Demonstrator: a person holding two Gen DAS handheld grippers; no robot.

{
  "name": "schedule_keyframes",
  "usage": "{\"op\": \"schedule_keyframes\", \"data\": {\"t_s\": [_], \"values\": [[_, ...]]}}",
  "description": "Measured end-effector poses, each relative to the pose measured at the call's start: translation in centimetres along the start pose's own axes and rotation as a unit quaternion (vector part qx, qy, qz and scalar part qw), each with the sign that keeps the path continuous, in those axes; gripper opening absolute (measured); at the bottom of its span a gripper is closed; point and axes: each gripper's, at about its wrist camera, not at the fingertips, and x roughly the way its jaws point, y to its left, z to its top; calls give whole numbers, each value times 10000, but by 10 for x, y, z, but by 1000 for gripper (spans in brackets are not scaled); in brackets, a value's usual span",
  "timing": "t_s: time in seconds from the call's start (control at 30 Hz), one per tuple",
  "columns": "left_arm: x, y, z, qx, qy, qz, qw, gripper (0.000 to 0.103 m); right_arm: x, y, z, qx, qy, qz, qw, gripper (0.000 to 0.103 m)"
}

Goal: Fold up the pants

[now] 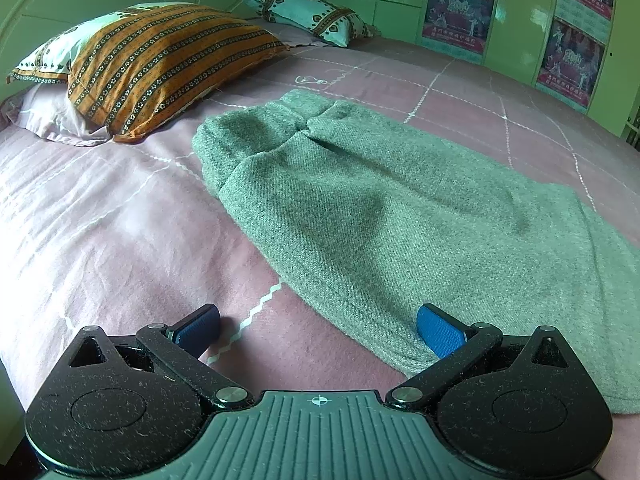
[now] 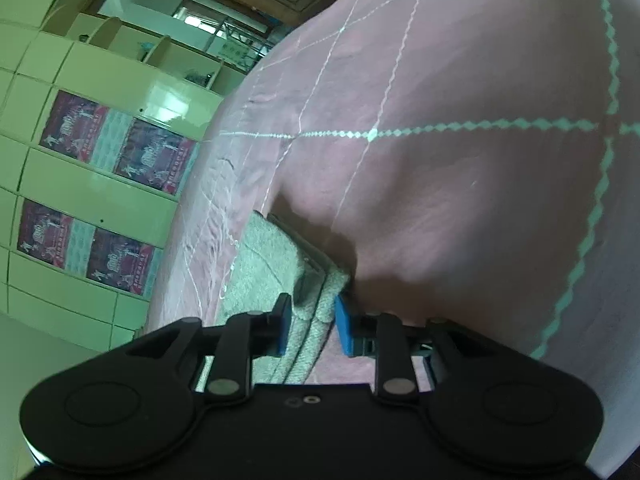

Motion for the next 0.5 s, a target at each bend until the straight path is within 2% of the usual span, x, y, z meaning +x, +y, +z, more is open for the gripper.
{"op": "schedule_keyframes", "data": {"t_s": [0.1,0.13,0.17,0.2,0.27,0.33,0.4,0.43,0.5], "values": [[1,-1,0,4,7,19,10000,103,16,5,-1,-20,41,-156,9999,36],[1,0,1,2,19,10,10000,103,18,12,-2,-163,-5,-279,9995,31],[1,0,2,11,30,-4,10000,103,21,19,0,-421,27,-443,9981,7],[2,0,2,27,38,-22,10000,103,23,32,2,-812,2,-547,9952,8],[2,1,3,41,66,-53,10000,103,7,62,4,-1552,-319,-107,9873,6],[3,2,4,62,70,-74,9999,103,-14,91,2,-2241,-613,298,9722,6],[3,2,3,57,37,-75,9999,103,-26,93,5,-2268,-717,558,9697,6],[3,2,1,49,10,-70,10000,103,-24,86,7,-2246,-691,502,9707,6],[2,2,0,43,-17,-62,10000,103,-4,58,7,-2128,-457,78,9760,6]]}}
